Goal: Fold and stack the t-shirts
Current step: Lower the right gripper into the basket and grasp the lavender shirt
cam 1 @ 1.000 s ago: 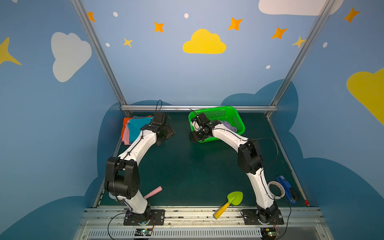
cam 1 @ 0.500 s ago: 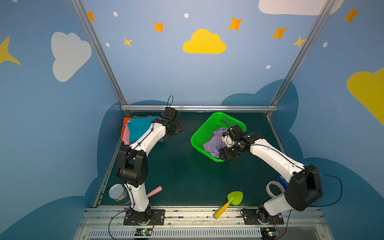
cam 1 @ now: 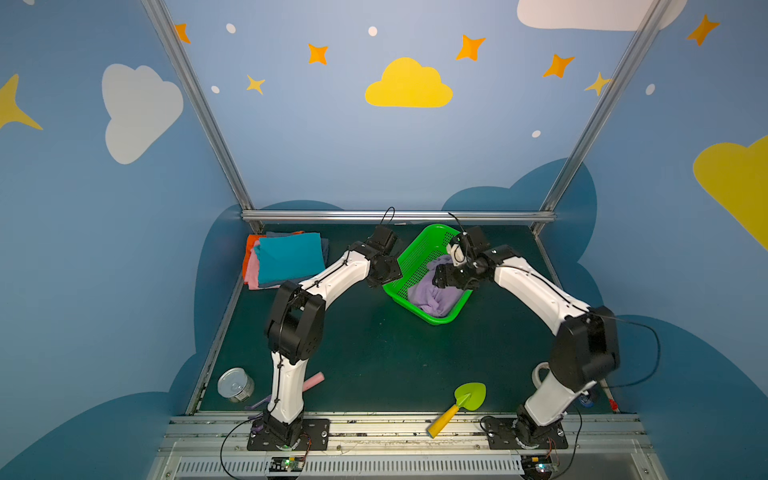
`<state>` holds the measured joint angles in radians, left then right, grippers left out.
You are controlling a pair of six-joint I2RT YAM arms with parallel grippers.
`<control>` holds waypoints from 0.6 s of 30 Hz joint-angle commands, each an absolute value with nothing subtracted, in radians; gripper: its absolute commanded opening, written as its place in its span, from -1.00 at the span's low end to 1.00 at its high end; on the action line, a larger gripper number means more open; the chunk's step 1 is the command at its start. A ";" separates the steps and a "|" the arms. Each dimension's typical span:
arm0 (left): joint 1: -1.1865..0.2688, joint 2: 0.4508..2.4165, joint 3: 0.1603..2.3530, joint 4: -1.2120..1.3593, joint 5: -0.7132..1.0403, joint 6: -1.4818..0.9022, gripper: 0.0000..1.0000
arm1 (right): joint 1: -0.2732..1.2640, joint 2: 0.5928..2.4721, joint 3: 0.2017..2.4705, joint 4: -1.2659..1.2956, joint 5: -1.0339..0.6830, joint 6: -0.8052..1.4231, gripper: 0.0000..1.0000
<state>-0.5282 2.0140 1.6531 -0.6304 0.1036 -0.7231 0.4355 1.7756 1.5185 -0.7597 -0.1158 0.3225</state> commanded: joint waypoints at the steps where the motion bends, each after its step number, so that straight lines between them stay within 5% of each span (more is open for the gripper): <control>1: -0.616 1.989 1.622 -0.619 0.167 -0.791 0.18 | 0.421 1.867 1.632 -0.939 -0.007 0.334 0.66; 11: -0.728 1.981 1.659 -0.593 0.321 -0.838 0.14 | 0.383 1.871 1.538 -0.926 0.044 0.394 0.66; 18: -0.673 1.878 1.713 -0.625 0.295 -0.787 0.33 | 0.344 1.881 1.507 -0.913 0.041 0.421 0.68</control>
<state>-0.7071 1.9751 1.6844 -0.6235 0.3019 -0.8101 0.3668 1.8885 1.5192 -0.9024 0.0483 0.3904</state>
